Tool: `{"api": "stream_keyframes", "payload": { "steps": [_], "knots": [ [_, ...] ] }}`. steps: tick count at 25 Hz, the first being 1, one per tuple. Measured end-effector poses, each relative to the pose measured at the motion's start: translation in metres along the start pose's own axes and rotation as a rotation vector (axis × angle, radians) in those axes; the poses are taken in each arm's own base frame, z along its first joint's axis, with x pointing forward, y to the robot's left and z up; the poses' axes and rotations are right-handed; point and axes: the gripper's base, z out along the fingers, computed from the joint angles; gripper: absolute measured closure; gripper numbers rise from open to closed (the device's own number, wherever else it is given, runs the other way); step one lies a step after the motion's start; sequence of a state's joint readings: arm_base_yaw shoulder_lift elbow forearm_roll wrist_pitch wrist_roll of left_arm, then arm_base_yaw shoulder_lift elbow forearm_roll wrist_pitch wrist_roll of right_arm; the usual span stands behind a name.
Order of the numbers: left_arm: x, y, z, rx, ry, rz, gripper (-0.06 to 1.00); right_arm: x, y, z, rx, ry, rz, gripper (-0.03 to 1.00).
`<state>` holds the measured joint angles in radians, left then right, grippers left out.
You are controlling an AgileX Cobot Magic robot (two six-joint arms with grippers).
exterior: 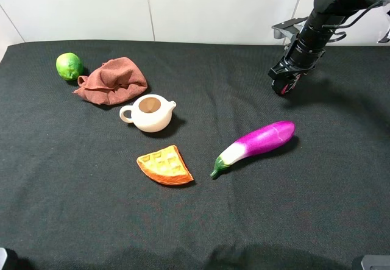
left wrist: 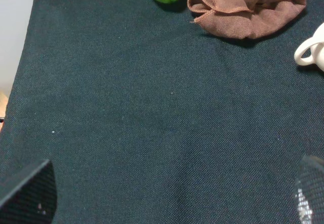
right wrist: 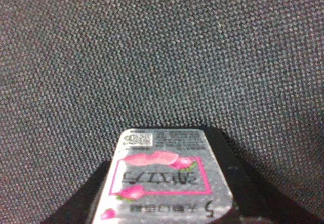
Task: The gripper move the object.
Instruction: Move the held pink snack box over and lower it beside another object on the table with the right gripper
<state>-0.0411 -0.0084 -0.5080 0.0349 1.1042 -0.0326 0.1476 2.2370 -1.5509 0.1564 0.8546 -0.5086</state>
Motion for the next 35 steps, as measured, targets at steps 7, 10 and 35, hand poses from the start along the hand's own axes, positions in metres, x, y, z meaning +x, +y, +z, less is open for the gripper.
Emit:
{"api": "stream_keyframes", "payload": {
  "steps": [7,10,35],
  "knots": [
    [0.000,0.000,0.000,0.000,0.000,0.000,-0.05,0.001,0.001,-0.004,-0.010,0.015,-0.001,0.62],
    [0.000,0.000,0.000,0.000,0.000,0.000,-0.05,0.000,0.002,-0.016,-0.003,-0.002,-0.004,0.62],
    [0.000,0.000,0.000,0.000,0.000,0.000,-0.05,0.015,0.019,-0.145,0.104,-0.110,0.056,0.62]
  ]
}}
